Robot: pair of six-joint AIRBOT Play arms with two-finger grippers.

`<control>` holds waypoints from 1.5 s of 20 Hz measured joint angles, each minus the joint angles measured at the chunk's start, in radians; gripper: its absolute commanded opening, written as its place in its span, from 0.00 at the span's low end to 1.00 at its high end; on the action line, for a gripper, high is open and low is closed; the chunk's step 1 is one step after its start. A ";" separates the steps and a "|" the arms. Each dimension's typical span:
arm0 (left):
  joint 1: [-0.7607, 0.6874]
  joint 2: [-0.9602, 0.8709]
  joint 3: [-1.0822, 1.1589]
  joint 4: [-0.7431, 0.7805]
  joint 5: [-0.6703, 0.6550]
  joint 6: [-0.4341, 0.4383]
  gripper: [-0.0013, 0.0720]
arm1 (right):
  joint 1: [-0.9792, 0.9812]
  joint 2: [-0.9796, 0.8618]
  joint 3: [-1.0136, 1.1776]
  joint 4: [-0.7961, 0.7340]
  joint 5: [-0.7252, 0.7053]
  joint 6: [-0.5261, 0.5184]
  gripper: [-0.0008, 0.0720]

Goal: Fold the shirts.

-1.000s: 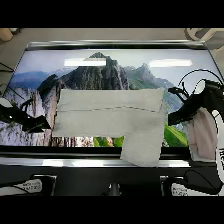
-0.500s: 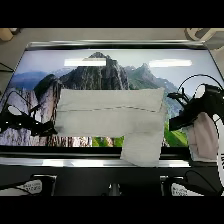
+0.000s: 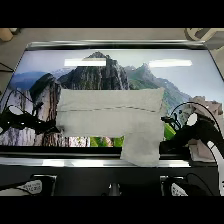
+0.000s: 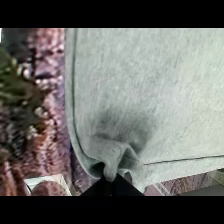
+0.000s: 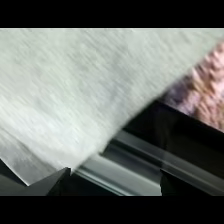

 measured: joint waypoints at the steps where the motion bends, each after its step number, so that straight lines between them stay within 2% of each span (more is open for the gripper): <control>1: -0.001 0.000 0.000 -0.003 -0.002 0.002 0.06 | 0.000 0.005 -0.018 0.024 -0.031 0.005 0.77; 3: -0.001 0.000 0.000 -0.006 -0.007 0.005 0.06 | 0.000 0.008 -0.042 0.059 -0.094 0.020 0.75; 5: -0.001 0.000 0.000 -0.008 -0.010 0.007 0.06 | -0.001 0.000 -0.053 0.082 -0.125 0.035 0.65; 7: -0.001 0.000 0.000 -0.009 -0.010 0.008 0.06 | -0.001 -0.012 -0.058 0.108 -0.150 0.045 0.48; 8: -0.001 0.000 0.000 -0.010 -0.011 0.008 0.06 | -0.001 -0.019 -0.060 0.127 -0.174 0.046 0.35; 9: -0.001 0.000 0.000 -0.010 -0.011 0.009 0.06 | -0.001 -0.023 -0.062 0.147 -0.211 0.046 0.16; 10: -0.001 0.000 0.000 -0.010 -0.012 0.009 0.06 | -0.001 -0.027 -0.064 0.160 -0.243 0.046 0.04; 15: 0.000 0.014 0.023 -0.013 -0.014 0.018 0.05 | -0.002 -0.015 -0.018 0.171 -0.298 0.002 0.04; 20: 0.001 0.086 0.137 -0.020 -0.034 0.025 0.05 | 0.000 0.026 0.174 0.182 -0.254 -0.037 0.03; 22: -0.005 0.085 0.194 -0.021 -0.027 -0.005 0.05 | 0.000 0.014 0.264 0.186 -0.302 -0.025 0.03; 30: -0.024 -0.166 0.512 -0.084 0.039 -0.082 0.05 | 0.000 -0.262 0.583 0.357 -0.540 -0.007 0.03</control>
